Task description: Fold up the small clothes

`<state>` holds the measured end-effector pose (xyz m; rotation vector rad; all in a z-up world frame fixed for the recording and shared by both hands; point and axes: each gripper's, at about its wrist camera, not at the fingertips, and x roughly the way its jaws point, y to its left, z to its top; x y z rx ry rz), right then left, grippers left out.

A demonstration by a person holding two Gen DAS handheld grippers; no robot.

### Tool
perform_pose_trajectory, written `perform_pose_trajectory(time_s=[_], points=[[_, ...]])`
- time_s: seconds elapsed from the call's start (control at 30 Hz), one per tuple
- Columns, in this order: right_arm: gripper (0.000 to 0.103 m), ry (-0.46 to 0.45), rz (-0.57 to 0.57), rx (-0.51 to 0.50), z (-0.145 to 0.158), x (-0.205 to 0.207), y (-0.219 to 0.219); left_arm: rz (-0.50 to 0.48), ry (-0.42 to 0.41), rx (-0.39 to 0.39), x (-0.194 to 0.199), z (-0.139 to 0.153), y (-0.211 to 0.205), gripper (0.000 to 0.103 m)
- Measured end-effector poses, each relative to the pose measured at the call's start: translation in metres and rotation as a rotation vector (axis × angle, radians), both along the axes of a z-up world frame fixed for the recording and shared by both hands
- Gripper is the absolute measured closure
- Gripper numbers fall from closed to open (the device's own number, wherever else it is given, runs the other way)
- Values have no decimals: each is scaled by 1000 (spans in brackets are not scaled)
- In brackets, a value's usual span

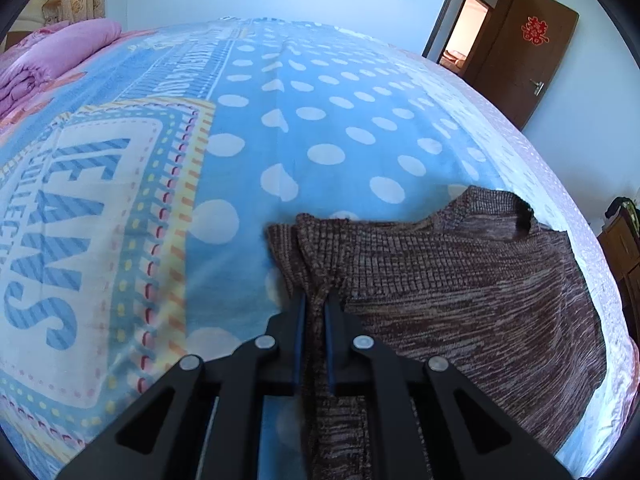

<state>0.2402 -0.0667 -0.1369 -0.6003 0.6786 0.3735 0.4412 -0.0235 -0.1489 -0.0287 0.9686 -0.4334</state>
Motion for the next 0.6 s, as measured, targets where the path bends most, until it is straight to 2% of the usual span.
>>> perform_pose_trajectory(time_s=[0.23,0.4,0.6], points=[[96,24,-25,114,12,3,-24,-3,1,-4,-4,21,-1,95],[96,41,-42,183,18,3,-37,-9,-8,46,-8,36,-11,95],[96,63,-65,269,22,2,-55,15,-9,57,-11,48,-18,95]])
